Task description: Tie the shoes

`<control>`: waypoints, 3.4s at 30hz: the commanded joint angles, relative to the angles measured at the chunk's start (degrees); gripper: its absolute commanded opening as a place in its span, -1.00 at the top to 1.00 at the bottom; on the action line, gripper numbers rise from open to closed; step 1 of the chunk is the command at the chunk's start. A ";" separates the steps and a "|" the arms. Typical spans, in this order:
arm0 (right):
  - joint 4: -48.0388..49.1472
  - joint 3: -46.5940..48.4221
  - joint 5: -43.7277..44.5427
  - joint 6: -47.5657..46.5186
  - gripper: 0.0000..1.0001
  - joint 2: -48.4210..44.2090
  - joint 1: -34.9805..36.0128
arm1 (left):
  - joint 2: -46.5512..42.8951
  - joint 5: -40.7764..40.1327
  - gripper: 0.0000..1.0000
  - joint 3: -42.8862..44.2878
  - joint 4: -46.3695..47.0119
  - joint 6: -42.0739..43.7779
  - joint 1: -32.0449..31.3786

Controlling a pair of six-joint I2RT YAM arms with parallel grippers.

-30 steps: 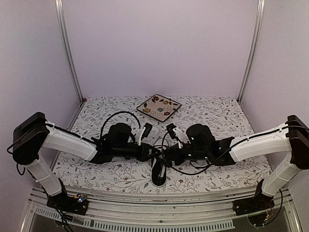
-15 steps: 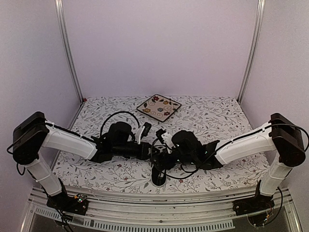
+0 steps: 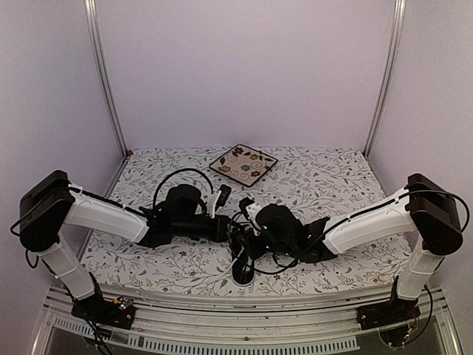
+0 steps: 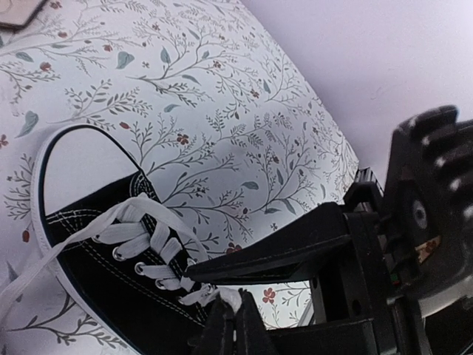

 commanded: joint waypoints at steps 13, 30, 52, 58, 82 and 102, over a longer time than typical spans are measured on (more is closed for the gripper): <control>0.01 0.08 5.17 6.22 0.96 -0.37 -0.34 | 0.77 2.71 0.84 1.82 -2.45 1.81 0.13; -0.17 -1.65 5.43 9.98 0.96 -1.18 -0.39 | 0.48 -7.03 -0.02 7.90 -27.36 25.15 10.33; -0.30 -1.05 5.13 10.68 0.96 -0.79 -0.41 | 15.76 5.86 0.32 18.05 -27.23 32.45 10.42; -0.47 -1.11 5.17 10.75 0.96 -1.07 -0.46 | 16.12 5.57 0.92 17.83 -26.41 31.77 10.42; -3.15 4.10 -3.77 13.66 0.96 -0.27 -4.11 | -7.65 21.88 1.00 0.04 -22.37 -0.84 3.76; -3.33 4.87 -6.65 15.16 0.96 0.08 -6.30 | 2.68 19.95 0.30 6.88 -8.32 -14.30 -8.15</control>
